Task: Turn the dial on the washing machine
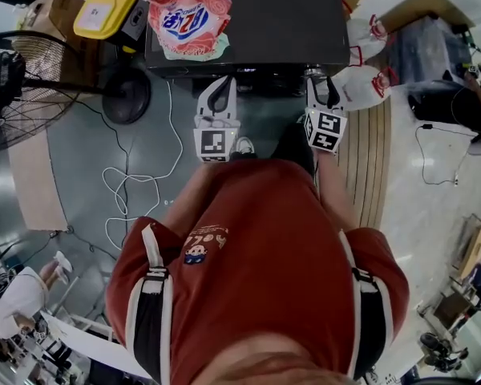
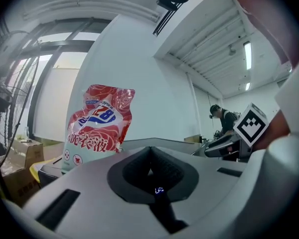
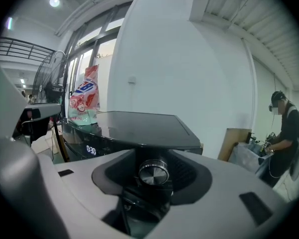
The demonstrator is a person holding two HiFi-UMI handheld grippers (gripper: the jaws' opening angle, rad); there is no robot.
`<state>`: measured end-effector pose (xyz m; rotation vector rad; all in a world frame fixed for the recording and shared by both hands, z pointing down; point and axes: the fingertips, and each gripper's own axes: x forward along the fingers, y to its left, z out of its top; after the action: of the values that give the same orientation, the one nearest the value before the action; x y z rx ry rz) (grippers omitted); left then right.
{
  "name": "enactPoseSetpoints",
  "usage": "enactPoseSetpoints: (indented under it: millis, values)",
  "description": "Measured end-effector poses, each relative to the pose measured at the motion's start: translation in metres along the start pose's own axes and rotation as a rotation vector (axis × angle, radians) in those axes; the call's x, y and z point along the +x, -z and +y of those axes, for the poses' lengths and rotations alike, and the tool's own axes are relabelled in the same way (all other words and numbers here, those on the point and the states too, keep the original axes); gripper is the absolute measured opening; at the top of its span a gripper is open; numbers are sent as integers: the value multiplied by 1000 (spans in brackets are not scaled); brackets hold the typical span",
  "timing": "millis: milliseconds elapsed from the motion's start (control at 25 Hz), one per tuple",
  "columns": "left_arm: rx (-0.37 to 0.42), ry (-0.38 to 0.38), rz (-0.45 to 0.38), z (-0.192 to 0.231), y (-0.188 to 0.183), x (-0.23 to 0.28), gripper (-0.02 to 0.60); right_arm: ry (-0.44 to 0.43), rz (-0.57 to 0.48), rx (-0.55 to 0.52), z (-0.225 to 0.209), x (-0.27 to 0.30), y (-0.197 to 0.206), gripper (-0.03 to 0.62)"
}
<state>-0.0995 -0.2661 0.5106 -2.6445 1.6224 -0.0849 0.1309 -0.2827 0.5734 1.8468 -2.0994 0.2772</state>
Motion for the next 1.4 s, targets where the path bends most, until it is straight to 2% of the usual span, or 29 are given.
enactPoseSetpoints:
  millis: [200, 400, 680, 840, 1040, 1400]
  values:
    - [-18, -39, 20, -1, 15, 10, 9, -34, 50, -18, 1, 19, 21, 260]
    - [-6, -6, 35, -16, 21, 13, 9, -20, 72, 2, 4, 33, 37, 296]
    - [8, -5, 53, -19, 30, 7, 9, 33, 86, -26, 2, 43, 48, 301]
    - [9, -8, 61, -17, 33, 4, 9, 57, 127, -19, -4, 49, 54, 295]
    - [15, -9, 69, -17, 36, 3, 9, 45, 124, -52, -4, 52, 53, 279]
    - [3, 3, 86, -17, 45, 3, 9, 14, 115, -13, -5, 53, 55, 275]
